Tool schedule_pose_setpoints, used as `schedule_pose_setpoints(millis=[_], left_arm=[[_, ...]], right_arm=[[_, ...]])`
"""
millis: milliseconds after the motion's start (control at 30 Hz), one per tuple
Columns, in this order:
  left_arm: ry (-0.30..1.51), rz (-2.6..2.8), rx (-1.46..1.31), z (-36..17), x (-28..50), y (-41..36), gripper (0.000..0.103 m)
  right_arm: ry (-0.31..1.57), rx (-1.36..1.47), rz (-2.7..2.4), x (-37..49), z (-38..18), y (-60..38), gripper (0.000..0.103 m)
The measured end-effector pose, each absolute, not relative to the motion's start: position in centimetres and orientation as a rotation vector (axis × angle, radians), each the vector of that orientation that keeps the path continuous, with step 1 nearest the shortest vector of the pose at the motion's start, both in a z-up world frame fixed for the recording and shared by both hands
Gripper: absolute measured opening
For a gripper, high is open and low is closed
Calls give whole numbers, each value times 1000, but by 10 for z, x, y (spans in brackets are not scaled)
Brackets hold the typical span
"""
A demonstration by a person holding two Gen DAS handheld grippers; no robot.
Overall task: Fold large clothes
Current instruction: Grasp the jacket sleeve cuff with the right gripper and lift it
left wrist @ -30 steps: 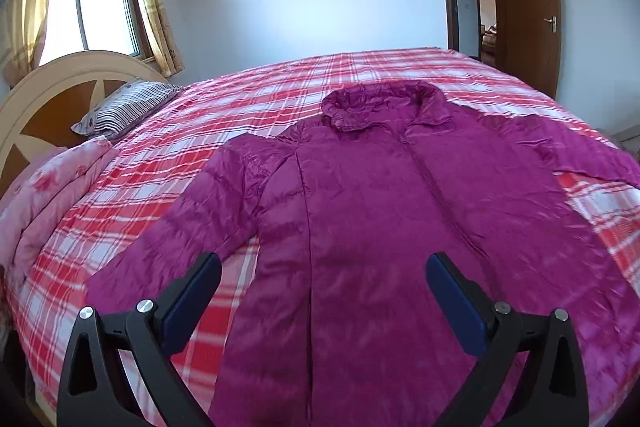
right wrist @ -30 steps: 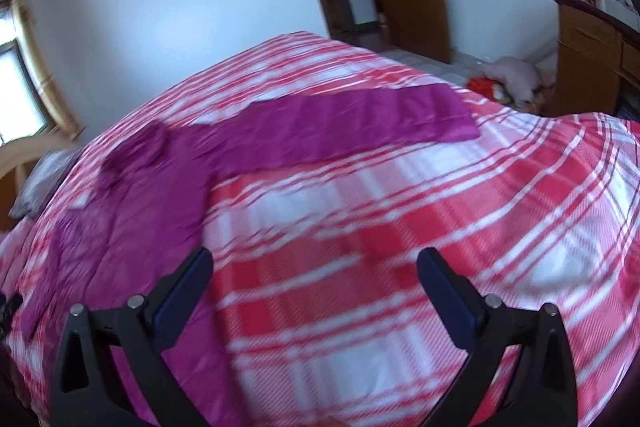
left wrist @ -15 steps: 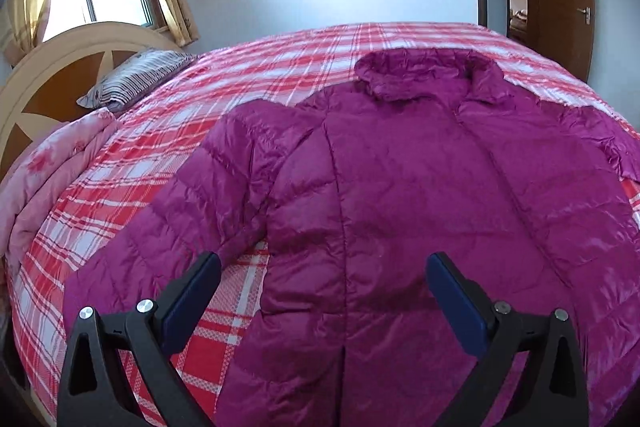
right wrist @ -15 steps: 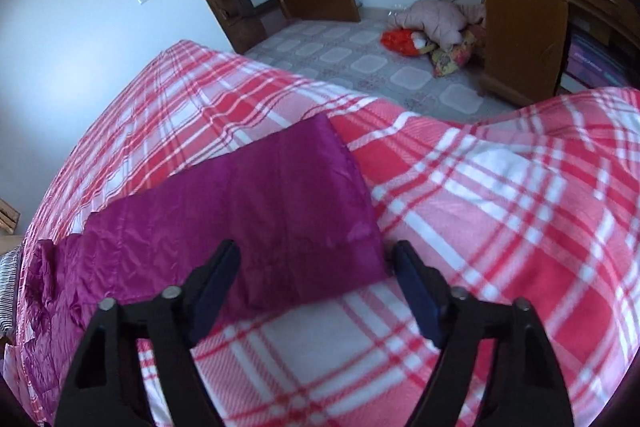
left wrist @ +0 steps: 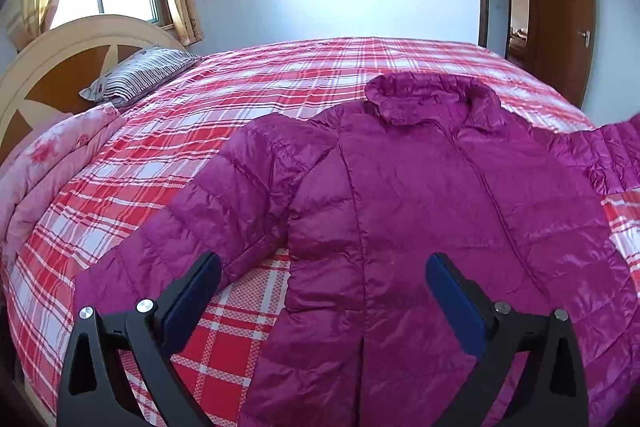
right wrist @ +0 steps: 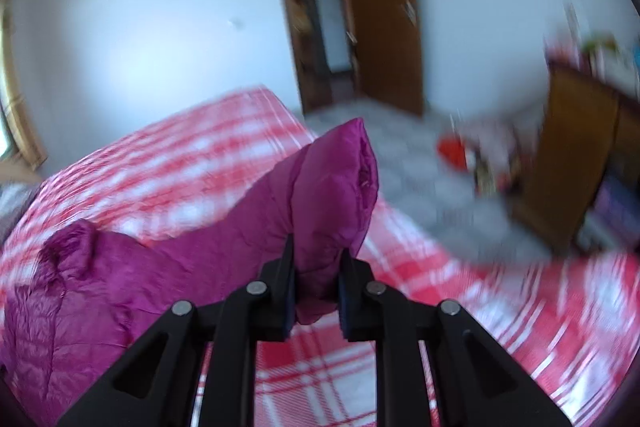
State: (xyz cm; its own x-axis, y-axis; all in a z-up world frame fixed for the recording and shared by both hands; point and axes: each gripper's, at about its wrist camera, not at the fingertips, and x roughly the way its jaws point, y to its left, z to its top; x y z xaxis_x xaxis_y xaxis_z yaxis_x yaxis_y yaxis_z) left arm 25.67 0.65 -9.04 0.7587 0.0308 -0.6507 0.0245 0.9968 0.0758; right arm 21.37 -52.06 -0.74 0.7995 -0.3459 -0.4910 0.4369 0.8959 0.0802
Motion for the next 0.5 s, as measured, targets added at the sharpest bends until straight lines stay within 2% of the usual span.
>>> schedule_pose_setpoints(millis=[133, 233, 500], left_arm=[[714, -1, 54, -90, 253, 13, 102], [721, 1, 36, -92, 248, 21, 102], [720, 35, 11, -92, 245, 50, 102]], right_arm=[[399, -15, -318, 219, 45, -443, 19], [378, -133, -235, 224, 60, -391, 19], [407, -346, -14, 254, 42, -262, 19]])
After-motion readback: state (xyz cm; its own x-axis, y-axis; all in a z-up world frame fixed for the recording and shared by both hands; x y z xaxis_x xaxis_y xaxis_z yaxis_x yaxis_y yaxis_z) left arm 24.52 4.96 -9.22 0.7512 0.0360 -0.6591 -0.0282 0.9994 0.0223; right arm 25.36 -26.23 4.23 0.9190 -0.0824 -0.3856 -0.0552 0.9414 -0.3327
